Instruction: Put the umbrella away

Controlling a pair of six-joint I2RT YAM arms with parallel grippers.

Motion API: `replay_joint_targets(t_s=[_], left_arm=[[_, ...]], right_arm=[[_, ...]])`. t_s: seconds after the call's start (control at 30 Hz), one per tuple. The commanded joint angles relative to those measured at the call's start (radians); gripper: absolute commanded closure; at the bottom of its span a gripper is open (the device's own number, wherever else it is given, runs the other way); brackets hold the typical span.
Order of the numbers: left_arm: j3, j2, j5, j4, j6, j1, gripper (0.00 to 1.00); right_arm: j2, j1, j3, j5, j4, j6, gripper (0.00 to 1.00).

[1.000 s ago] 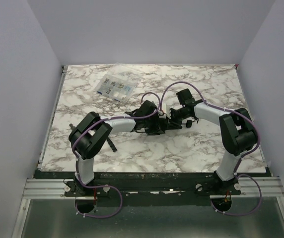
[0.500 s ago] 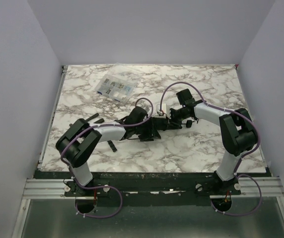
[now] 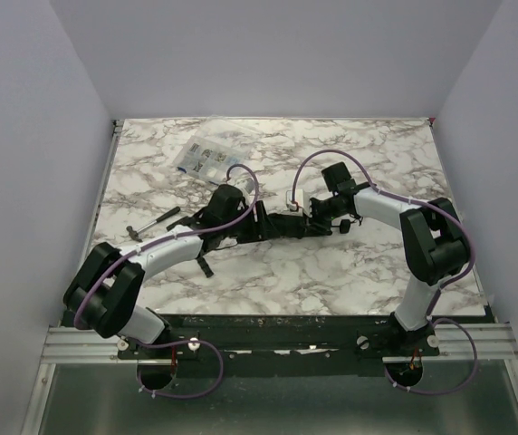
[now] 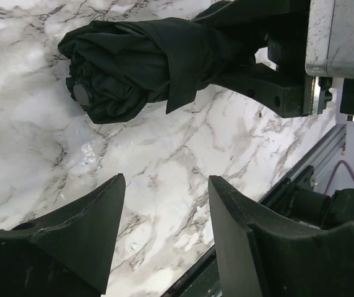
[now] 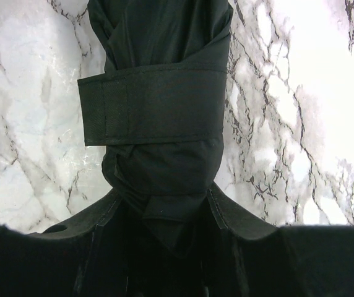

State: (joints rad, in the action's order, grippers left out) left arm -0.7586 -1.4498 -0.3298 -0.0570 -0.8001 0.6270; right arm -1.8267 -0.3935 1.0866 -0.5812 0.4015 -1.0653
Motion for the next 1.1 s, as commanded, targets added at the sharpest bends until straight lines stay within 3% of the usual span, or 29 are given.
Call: replay_joint_targets(t_s=[0.0, 0.2, 0.47, 0.53, 0.6, 0.7, 1.07], left_arm=[[-0.083, -0.014, 0.037, 0.093, 0.117, 0.0, 0.42], [-0.114, 0.003, 0.056, 0.116, 0.173, -0.017, 0.42], [-0.066, 0.092, 0.061, 0.01, 0.193, -0.086, 0.34], [-0.029, 0.109, 0.029, -0.06, 0.159, -0.121, 0.25], [0.015, 0.114, -0.025, -0.147, 0.098, -0.164, 0.04], [0.048, 0.097, -0.112, -0.233, 0.033, -0.219, 0.01], [-0.029, 0.016, -0.233, -0.149, 0.153, -0.203, 0.01]], right_arm=[[-0.085, 0.004, -0.069, 0.142, 0.113, -0.01, 0.77], [-0.013, 0.003, -0.054, 0.09, 0.168, -0.018, 0.44], [0.099, 0.002, -0.034, 0.06, 0.267, -0.021, 0.17], [0.12, 0.003, -0.032, 0.058, 0.28, -0.019, 0.11], [0.133, 0.002, -0.019, 0.056, 0.306, -0.015, 0.01], [0.163, 0.003, -0.001, 0.049, 0.33, -0.001, 0.0], [0.275, 0.019, 0.073, -0.036, 0.443, 0.093, 0.0]])
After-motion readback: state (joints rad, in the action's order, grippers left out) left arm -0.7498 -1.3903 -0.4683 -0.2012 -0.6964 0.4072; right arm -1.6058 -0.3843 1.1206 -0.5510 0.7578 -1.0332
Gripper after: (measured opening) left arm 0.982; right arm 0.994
